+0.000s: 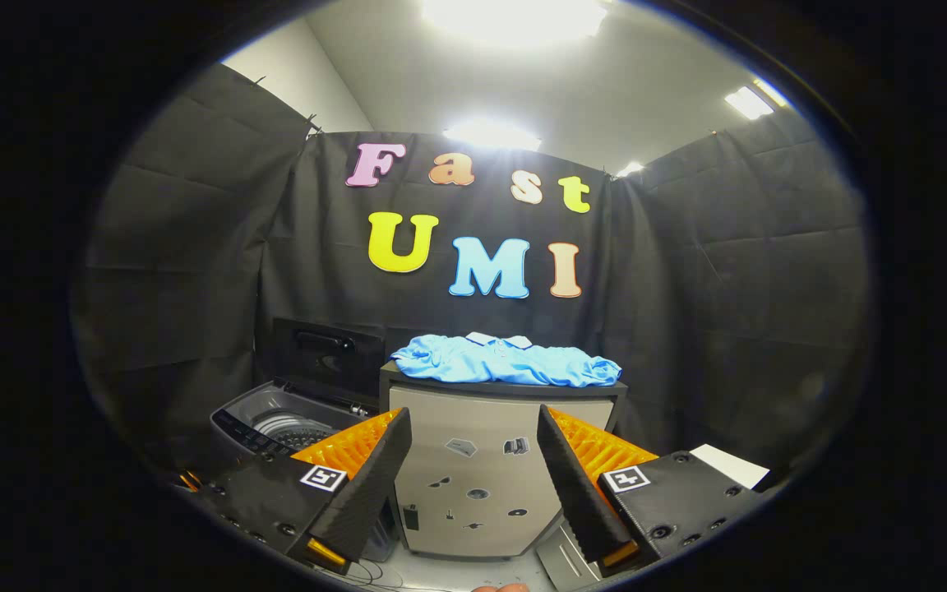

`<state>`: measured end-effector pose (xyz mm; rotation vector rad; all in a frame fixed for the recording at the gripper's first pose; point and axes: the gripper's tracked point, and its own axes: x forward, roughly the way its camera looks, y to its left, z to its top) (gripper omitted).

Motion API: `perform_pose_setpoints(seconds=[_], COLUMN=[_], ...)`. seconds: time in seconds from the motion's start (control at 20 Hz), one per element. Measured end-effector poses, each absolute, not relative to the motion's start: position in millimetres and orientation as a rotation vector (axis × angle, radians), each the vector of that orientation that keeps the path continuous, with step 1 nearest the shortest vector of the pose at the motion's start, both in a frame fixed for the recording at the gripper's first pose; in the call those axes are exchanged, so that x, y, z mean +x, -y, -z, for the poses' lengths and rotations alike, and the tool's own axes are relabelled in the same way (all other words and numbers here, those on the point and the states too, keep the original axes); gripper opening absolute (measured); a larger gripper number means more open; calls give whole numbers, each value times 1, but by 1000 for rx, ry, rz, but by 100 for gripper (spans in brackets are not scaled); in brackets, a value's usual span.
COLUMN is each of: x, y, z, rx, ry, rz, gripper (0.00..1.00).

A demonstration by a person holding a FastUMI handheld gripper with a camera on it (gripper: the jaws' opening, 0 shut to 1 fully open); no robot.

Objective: Put the clothes into the washing machine and then close the washing machine lid.

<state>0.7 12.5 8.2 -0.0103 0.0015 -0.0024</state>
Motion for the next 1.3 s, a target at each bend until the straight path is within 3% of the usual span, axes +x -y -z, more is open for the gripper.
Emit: perform_pose_setpoints(seconds=[0.6,1.0,1.3], x=[16,51,117], y=[-4,3,31], z=[-32,-74,-98], rx=[32,118,85], ry=[-7,-228,-307], rz=[14,-54,-48], gripper=[97,98,97])
